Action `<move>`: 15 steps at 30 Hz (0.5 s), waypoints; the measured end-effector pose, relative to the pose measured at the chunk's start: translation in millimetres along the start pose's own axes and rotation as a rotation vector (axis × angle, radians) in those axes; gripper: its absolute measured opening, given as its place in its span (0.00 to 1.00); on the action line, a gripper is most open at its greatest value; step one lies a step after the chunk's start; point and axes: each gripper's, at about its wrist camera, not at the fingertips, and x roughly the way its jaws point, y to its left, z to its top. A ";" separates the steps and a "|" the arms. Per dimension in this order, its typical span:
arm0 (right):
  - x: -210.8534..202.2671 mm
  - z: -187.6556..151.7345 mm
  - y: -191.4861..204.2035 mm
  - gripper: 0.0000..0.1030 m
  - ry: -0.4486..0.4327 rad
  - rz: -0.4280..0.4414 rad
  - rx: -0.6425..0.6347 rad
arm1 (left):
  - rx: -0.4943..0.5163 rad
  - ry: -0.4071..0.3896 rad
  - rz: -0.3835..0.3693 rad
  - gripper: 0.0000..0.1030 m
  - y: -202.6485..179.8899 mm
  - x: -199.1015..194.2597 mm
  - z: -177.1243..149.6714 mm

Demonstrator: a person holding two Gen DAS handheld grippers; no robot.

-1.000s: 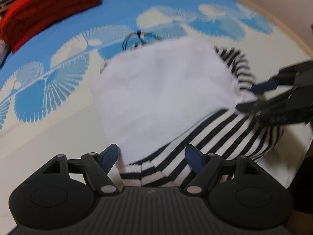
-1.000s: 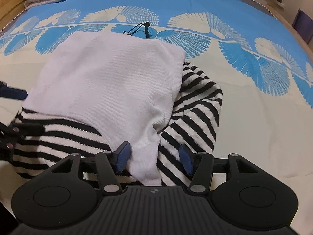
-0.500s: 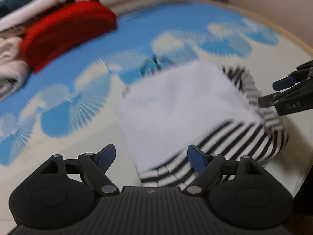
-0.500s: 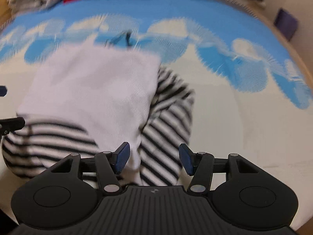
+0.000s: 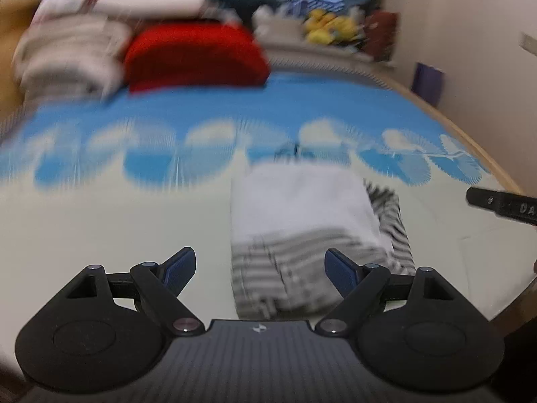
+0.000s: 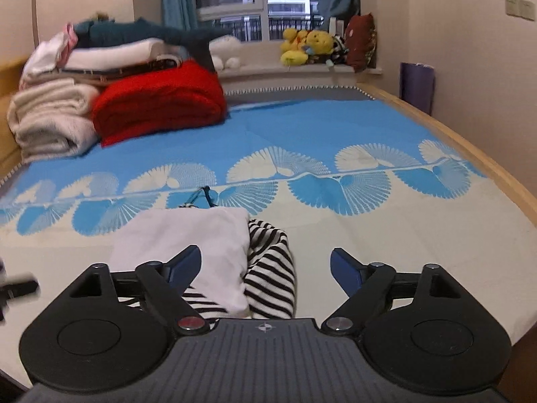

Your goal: Fold small clothes

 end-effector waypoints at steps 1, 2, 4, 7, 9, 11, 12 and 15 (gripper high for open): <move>-4.1 -4.8 -0.2 0.87 -0.003 -0.007 0.002 | -0.003 0.022 0.006 0.85 -2.9 1.4 -12.2; -5.1 -9.4 -0.7 0.87 0.000 -0.013 -0.001 | -0.007 0.050 0.019 0.85 -6.7 4.2 -22.2; -6.5 -22.2 -0.2 0.87 0.024 -0.021 -0.008 | -0.025 0.093 0.034 0.85 -11.8 11.5 -33.6; -6.5 -36.4 3.0 0.87 0.088 -0.006 0.003 | 0.016 0.105 0.096 0.85 -20.7 22.4 -38.7; -6.8 -43.1 6.2 0.87 0.110 0.017 -0.011 | 0.004 0.093 0.114 0.86 -20.8 28.8 -35.3; -4.8 -47.5 8.0 0.87 0.134 0.028 -0.018 | -0.012 0.083 0.121 0.90 -19.8 33.7 -31.4; -3.7 -49.1 9.0 0.87 0.145 0.029 -0.021 | -0.022 0.077 0.127 0.96 -19.5 33.8 -30.7; 0.5 -52.5 12.8 0.87 0.177 0.034 -0.034 | -0.038 0.064 0.134 0.99 -21.0 33.2 -30.9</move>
